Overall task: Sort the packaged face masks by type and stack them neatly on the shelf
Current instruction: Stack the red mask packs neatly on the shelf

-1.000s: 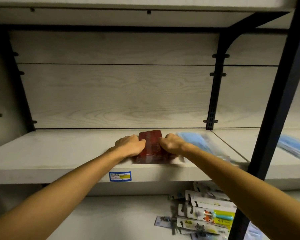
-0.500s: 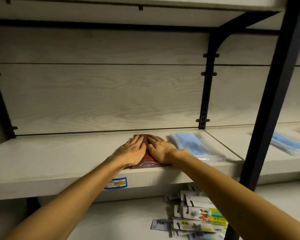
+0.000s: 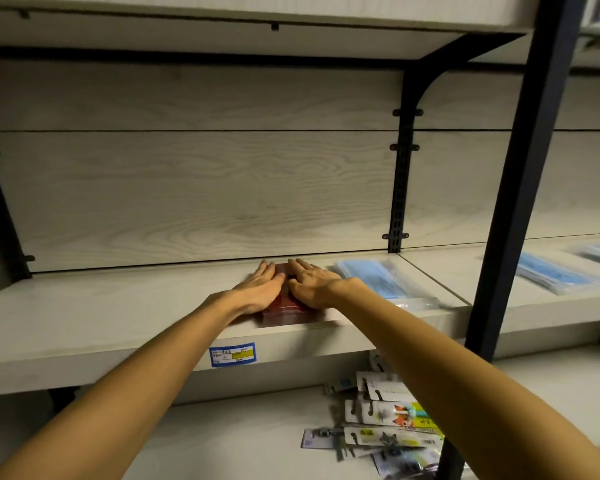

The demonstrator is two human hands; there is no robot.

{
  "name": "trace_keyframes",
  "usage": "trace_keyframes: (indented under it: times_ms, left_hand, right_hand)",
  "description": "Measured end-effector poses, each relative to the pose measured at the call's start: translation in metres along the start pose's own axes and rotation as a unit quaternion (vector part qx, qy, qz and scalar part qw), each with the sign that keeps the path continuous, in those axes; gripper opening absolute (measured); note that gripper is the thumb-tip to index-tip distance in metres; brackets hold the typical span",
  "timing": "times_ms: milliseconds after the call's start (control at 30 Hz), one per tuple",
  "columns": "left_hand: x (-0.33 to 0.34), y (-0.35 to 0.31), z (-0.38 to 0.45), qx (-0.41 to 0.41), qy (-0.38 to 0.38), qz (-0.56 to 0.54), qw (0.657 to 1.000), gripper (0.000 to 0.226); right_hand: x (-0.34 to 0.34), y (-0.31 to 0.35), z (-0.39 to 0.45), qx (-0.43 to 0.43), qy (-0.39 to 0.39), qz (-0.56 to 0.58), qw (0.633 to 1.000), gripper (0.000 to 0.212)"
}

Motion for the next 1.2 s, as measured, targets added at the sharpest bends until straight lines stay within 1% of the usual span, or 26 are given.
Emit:
trace_keyframes:
  times_ms: [133, 233, 300, 367, 433, 500, 600, 667, 700, 767, 867, 967, 1033, 1133, 1200]
  left_hand:
    - [-0.013, -0.003, -0.004, -0.019, -0.004, -0.021, 1.0, 0.065]
    - [-0.017, -0.008, -0.013, -0.039, -0.004, -0.04, 0.998, 0.066]
    - [-0.016, -0.009, -0.024, -0.042, -0.004, -0.076, 0.996, 0.057]
    - [-0.01, -0.009, -0.034, -0.041, -0.002, -0.15, 0.988, 0.042]
    - [-0.007, -0.01, -0.044, -0.036, -0.006, -0.19, 0.981, 0.034]
    - [-0.006, -0.011, -0.051, -0.033, -0.007, -0.202, 0.979, 0.03]
    - [-0.008, -0.016, -0.06, -0.039, -0.009, -0.179, 0.983, 0.028]
    - [-0.004, -0.021, -0.065, -0.04, -0.007, -0.169, 0.985, 0.03]
    - [-0.001, -0.022, -0.067, -0.039, -0.007, -0.17, 0.985, 0.035]
    - [0.003, -0.023, -0.068, -0.034, -0.011, -0.17, 0.985, 0.044]
    - [0.003, -0.021, -0.069, -0.047, -0.014, -0.168, 0.985, 0.046]
    - [0.005, -0.016, -0.075, -0.078, -0.017, -0.138, 0.987, 0.063]
    - [0.009, -0.017, -0.081, -0.075, -0.022, -0.097, 0.992, 0.073]
    - [0.018, -0.016, -0.082, -0.079, -0.056, -0.027, 0.995, 0.074]
    - [0.017, -0.016, -0.083, -0.08, -0.058, -0.036, 0.994, 0.074]
  right_hand:
    - [-0.014, 0.004, -0.007, 0.013, -0.023, 0.028, 0.999, 0.057]
    - [-0.023, 0.007, -0.02, 0.04, -0.042, 0.077, 0.995, 0.05]
    - [-0.025, 0.011, -0.03, 0.065, -0.035, 0.108, 0.991, 0.046]
    - [-0.025, 0.014, -0.039, 0.071, -0.025, 0.13, 0.989, 0.04]
    - [-0.026, 0.014, -0.043, 0.089, -0.049, 0.175, 0.979, 0.029]
    - [-0.023, 0.015, -0.047, 0.113, -0.074, 0.218, 0.966, 0.023]
    - [-0.017, 0.014, -0.052, 0.113, -0.092, 0.222, 0.964, 0.023]
    - [-0.013, 0.014, -0.054, 0.114, -0.099, 0.209, 0.966, 0.017]
    - [-0.011, 0.014, -0.054, 0.113, -0.101, 0.211, 0.966, 0.013]
    - [-0.01, 0.011, -0.053, 0.12, -0.104, 0.222, 0.962, 0.012]
    - [-0.009, 0.003, -0.055, 0.121, -0.102, 0.245, 0.957, 0.015]
    - [0.0, -0.004, -0.06, 0.099, -0.128, 0.214, 0.963, 0.023]
    - [0.011, -0.005, -0.064, 0.081, -0.14, 0.183, 0.97, 0.023]
    - [0.019, 0.0, -0.067, 0.067, -0.162, 0.176, 0.969, 0.03]
    - [0.017, 0.002, -0.068, 0.072, -0.164, 0.198, 0.964, 0.03]
Point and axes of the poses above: each hand's wrist, its own z-axis towards the middle knuckle, its own x-axis out of the palm, y = z × x, the point moved 2 cm from there along z, towards the middle knuckle
